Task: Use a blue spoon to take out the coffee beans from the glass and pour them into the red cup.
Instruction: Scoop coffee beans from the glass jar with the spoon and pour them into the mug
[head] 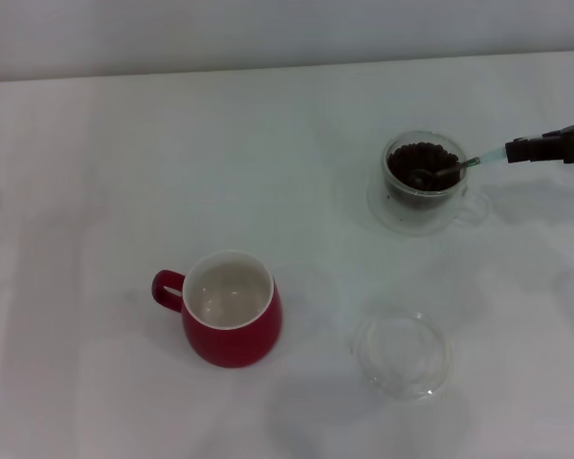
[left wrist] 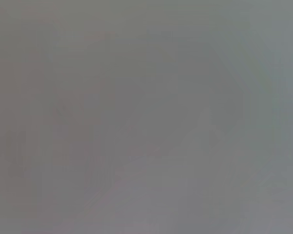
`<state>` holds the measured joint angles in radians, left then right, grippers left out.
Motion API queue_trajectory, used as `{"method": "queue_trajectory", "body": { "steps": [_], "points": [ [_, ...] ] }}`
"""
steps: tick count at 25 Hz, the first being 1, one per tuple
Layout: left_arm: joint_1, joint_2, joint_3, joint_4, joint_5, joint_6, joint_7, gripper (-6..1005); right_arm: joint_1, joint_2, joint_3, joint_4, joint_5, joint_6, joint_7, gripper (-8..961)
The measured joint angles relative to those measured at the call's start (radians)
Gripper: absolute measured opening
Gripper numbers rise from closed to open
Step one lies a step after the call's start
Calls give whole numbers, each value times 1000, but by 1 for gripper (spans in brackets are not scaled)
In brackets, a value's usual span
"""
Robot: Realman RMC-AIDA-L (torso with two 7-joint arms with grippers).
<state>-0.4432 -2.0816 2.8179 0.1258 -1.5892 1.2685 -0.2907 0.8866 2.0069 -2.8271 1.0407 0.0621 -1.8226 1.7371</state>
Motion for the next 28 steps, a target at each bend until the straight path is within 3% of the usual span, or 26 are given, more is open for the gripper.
{"method": "queue_trajectory", "body": {
  "steps": [13, 20, 25, 27, 28],
  "points": [
    [1, 0, 0, 0, 0, 2, -2, 788, 0, -4, 0, -7, -47, 36, 137, 145],
    [3, 0, 0, 0, 0, 2, -2, 788, -7, -19, 0, -30, -53, 29, 191, 145],
    [5, 0, 0, 0, 0, 2, -2, 787, -16, -37, 0, -66, -46, 28, 248, 145],
    [5, 0, 0, 0, 0, 2, -2, 787, -24, -61, 0, -122, -44, 28, 287, 145],
    [5, 0, 0, 0, 0, 2, -2, 787, -24, -61, 0, -122, -44, 28, 287, 145]
  ]
}}
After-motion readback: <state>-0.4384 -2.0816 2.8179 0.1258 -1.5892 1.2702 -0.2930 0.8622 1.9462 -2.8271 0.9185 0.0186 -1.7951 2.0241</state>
